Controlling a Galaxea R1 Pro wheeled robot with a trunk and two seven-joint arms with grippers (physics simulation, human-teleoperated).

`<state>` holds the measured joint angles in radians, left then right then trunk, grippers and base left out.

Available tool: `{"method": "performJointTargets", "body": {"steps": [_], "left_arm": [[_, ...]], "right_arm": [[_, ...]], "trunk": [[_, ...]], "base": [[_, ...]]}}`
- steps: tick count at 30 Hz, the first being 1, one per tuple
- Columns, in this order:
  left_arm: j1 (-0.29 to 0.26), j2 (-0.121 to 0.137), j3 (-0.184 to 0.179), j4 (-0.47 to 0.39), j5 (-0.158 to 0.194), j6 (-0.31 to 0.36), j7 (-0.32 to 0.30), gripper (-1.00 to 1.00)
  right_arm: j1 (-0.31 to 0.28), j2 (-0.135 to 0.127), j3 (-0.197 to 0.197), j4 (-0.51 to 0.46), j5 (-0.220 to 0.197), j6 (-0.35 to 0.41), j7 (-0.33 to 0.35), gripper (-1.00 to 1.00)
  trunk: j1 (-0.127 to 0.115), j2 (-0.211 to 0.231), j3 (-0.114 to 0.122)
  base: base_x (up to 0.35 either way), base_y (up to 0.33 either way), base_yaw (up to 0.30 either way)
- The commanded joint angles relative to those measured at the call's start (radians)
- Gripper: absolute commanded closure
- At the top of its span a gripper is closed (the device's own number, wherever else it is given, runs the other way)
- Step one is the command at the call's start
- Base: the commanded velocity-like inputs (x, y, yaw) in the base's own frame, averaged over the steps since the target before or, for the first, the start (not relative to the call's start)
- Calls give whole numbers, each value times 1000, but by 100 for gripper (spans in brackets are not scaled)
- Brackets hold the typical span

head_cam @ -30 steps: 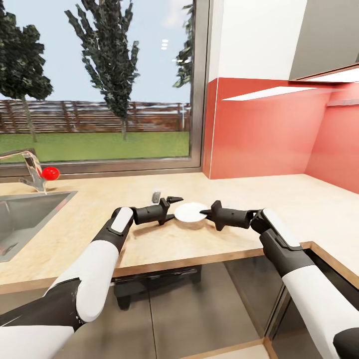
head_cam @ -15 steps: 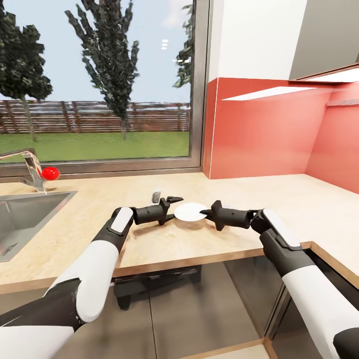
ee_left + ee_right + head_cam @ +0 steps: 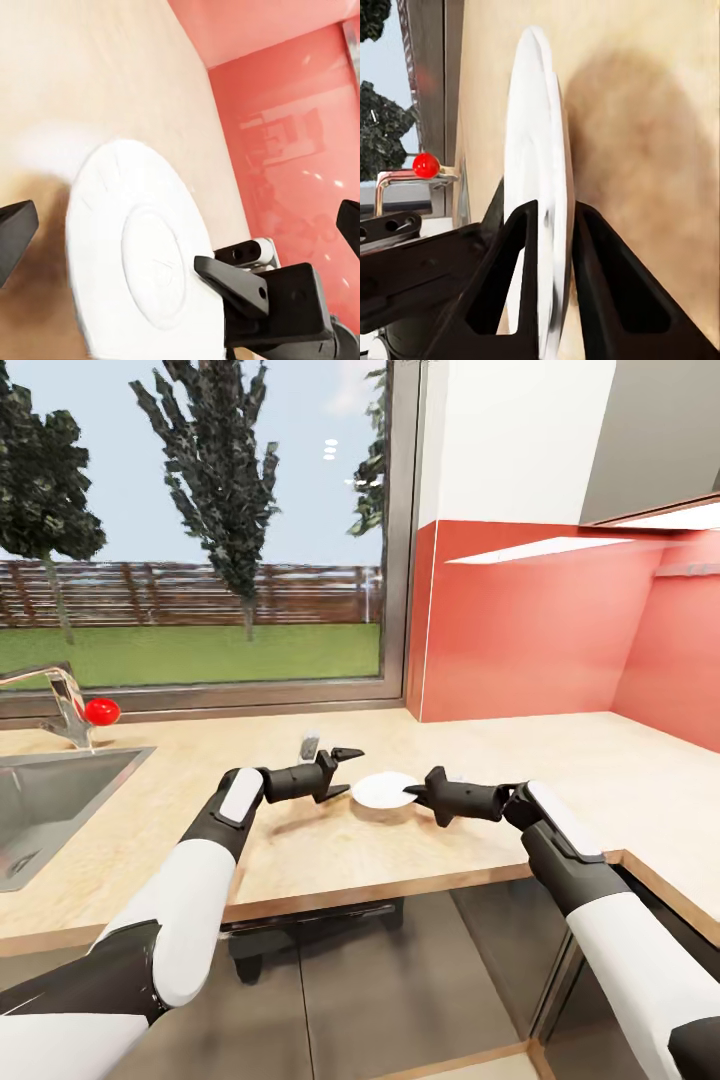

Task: Set up a coffee station on the kitchen countertop: keep the coffee maker on the countertop, move the bottle of coffee from the kitchen shelf to the counter next to the coffee maker, place a paper coffee filter on top of the coffee maker, put the saucer next to the coffee maker with the coffee cup on the saucer, and place the electric kettle next to the coffee maker.

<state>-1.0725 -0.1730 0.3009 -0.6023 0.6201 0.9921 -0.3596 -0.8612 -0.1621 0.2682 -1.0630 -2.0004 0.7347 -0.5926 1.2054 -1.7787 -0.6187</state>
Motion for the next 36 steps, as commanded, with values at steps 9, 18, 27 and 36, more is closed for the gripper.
{"method": "performJointTargets", "body": {"steps": [9, 18, 27, 36], "left_arm": [[-1, -1, 8, -34, -10, 8, -8, -100], [-1, -1, 11, -95, -10, 9, -10, -100], [0, -1, 8, -114, -10, 10, -86, -100], [0, -1, -131, -124, -10, 21, -254, -100]], "right_arm": [[-1, -9, -2, -2, -14, -3, -9, 100], [-1, -49, -4, -3, -14, -2, -8, 100], [-5, -131, -9, -3, -14, -1, 31, 100], [-7, -201, -11, -4, -12, -2, 69, 100]], "trunk": [[-35, 63, 27], [-42, 77, 33], [-42, 77, 33], [-42, 77, 33]], "base": [[0, 0, 0], [0, 0, 0], [-148, 0, 0], [-192, 0, 0]]}}
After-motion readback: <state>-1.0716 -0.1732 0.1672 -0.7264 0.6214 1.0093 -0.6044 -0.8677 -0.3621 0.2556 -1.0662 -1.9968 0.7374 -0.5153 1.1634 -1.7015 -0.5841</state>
